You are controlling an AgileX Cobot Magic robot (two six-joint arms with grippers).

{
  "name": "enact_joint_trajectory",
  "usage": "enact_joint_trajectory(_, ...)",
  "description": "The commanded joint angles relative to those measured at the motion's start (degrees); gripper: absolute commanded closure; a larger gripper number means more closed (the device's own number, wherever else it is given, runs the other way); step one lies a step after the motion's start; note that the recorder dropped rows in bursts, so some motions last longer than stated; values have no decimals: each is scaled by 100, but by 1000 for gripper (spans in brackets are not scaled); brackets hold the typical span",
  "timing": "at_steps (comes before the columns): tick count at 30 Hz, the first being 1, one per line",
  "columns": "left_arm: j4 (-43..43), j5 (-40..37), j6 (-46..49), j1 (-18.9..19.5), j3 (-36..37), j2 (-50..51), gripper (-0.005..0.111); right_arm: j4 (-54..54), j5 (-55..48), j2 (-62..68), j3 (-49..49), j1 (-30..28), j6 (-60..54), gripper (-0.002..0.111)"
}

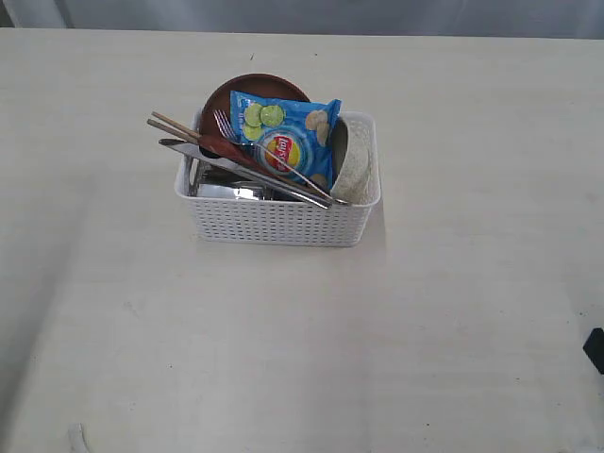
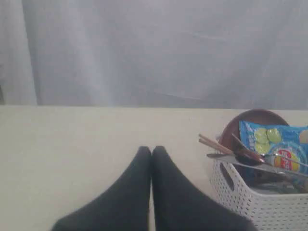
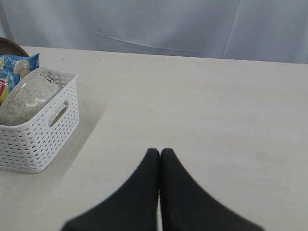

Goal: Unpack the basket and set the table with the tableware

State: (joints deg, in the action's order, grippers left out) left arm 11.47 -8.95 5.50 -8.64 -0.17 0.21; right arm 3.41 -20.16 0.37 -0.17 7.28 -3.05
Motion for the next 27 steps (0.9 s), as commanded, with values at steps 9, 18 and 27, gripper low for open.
enact_joint_trajectory(9, 71, 856, 6, -9, 17, -21, 107, -48, 32, -37, 17, 22, -18, 108)
enact_joint_trajectory(18, 1148, 1046, -2385, -9, 17, -21, 107, -48, 32, -37, 17, 22, -18, 108)
enact_joint_trajectory(27, 1127, -486, -1730, -9, -1837, 304, 107, -48, 32, -37, 17, 22, -18, 108)
